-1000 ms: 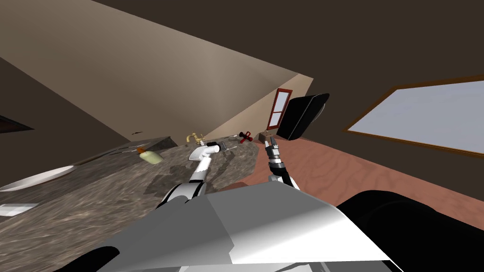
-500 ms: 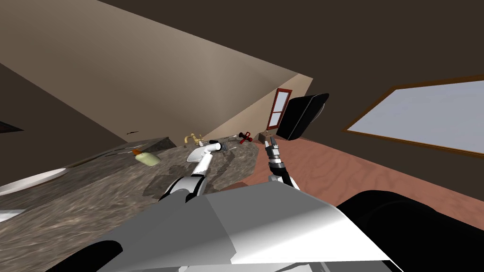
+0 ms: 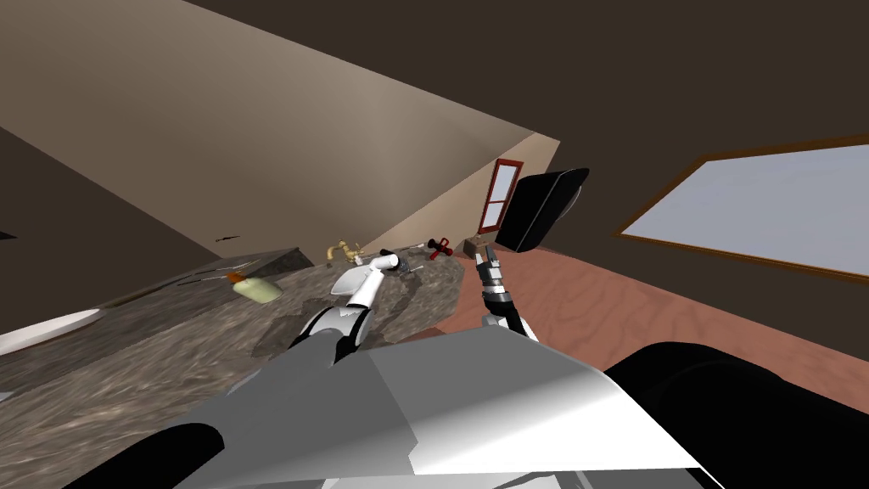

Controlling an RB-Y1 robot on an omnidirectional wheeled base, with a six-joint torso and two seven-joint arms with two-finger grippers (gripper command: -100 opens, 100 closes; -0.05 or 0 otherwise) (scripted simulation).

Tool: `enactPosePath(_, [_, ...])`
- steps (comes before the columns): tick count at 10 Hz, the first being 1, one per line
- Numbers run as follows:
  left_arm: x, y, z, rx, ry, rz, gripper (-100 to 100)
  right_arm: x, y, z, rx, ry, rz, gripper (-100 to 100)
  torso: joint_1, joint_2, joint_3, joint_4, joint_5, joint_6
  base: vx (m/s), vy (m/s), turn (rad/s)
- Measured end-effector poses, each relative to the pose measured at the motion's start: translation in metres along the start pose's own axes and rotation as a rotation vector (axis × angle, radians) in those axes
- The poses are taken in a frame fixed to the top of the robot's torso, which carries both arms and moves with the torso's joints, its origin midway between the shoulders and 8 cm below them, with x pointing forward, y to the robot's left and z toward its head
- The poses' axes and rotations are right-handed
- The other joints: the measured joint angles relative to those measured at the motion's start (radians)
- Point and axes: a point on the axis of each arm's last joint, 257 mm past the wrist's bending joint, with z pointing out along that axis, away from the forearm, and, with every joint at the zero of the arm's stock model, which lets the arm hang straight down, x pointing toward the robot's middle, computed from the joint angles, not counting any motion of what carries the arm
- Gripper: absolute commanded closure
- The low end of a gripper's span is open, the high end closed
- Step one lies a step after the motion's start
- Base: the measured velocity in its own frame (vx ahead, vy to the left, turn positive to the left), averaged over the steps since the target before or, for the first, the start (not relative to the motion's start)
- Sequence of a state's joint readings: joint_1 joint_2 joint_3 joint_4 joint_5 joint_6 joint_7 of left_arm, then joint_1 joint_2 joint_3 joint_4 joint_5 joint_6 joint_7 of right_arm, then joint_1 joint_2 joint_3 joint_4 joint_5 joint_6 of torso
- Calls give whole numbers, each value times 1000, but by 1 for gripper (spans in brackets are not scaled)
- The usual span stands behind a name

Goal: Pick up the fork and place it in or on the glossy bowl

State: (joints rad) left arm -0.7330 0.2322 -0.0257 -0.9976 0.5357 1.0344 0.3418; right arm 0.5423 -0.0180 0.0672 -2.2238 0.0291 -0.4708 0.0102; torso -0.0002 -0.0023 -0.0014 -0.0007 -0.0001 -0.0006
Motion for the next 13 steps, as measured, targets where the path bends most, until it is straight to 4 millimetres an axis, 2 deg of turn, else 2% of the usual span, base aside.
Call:
enactPosePath(4, [-1, 18, 0, -126, -52, -29, -100, 0, 0, 0, 0, 0, 0, 0, -1, -2, -1, 0, 0, 0, 47, -6, -21])
enactPosePath(11, [-21, 44, -8, -290, -163, -93, -100, 0, 0, 0, 0, 0, 0, 0, 0, 0, 0, 0, 0, 0, 35, -1, -21])
enactPosePath(13, [-33, 52, -14, -338, -206, -119, -100, 0, 0, 0, 0, 0, 0, 0, 0, -1, 0, 0, 0, 0, 42, -4, -22])
